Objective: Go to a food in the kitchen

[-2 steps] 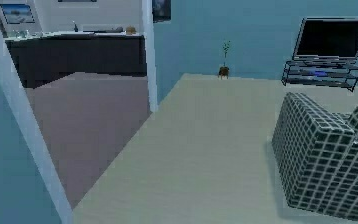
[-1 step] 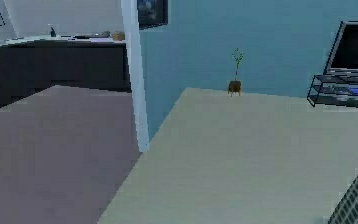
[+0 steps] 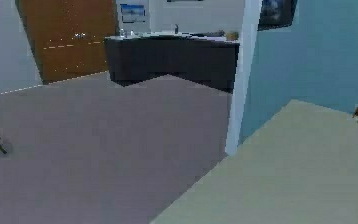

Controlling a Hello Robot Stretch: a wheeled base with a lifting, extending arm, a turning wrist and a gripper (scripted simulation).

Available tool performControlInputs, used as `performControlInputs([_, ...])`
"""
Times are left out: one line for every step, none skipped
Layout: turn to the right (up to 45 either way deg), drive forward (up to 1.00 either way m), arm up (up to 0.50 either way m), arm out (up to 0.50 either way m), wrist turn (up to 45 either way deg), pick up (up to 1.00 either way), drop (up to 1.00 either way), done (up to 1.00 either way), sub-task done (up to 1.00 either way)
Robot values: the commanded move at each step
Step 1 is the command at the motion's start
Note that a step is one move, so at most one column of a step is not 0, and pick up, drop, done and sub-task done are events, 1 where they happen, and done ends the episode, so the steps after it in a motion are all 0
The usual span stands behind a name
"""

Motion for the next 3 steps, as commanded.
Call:
performControlInputs([0.0, 1.00, 0.00, 0.00, 0.0, 0.00, 0.00, 0.00, 0.00])
performControlInputs([0.0, 1.00, 0.00, 0.00, 0.0, 0.00, 0.00, 0.00, 0.00])
performControlInputs([-3.0, 0.00, 0.00, 0.00, 0.0, 0.00, 0.00, 0.00, 0.00])
